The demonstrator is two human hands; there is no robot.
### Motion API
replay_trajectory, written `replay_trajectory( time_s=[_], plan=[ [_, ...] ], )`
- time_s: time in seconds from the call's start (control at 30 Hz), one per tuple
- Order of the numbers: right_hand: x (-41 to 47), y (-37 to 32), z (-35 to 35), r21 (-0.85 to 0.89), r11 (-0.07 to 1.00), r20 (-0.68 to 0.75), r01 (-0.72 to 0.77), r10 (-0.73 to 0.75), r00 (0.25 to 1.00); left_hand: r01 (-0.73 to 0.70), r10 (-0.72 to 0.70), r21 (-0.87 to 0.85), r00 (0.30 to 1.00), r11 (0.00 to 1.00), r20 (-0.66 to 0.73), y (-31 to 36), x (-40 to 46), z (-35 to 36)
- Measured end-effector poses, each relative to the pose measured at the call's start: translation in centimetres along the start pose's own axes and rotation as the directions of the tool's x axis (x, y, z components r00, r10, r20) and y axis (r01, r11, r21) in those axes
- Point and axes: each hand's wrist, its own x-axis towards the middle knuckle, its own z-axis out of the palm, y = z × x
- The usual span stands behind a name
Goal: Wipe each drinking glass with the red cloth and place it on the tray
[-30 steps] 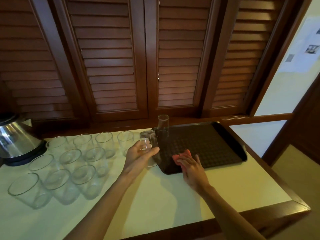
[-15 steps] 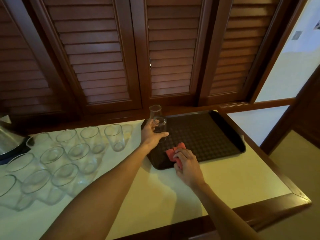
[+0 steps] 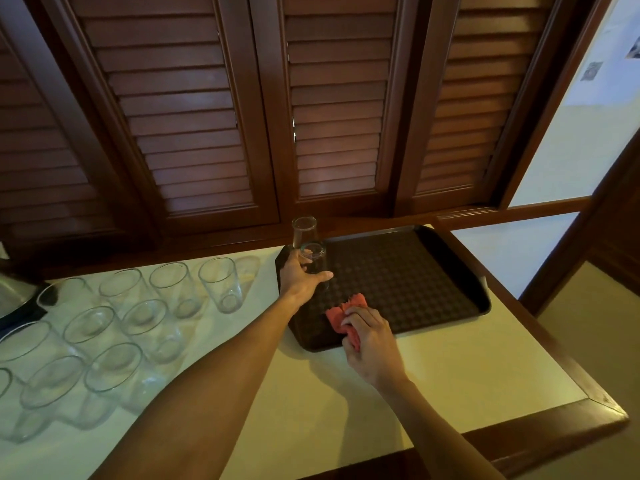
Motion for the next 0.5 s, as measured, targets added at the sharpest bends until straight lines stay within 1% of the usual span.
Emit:
replay_trajectory(
  time_s=[0.2, 0.5],
  plan=[
    [0.0, 0.0, 0.2, -0.002, 1.0, -0.005, -0.001, 0.001, 1.0, 0.017, -0.018, 0.006, 0.999, 1.0, 0.043, 0.0, 0.5, -0.4],
    [0.0, -0.1, 0.0, -0.011, 1.0, -0.001, -0.014, 0.014, 1.0, 0.048, -0.05, 0.046, 0.997, 0.998, 0.055, 0.1, 1.1, -0.5]
  ],
)
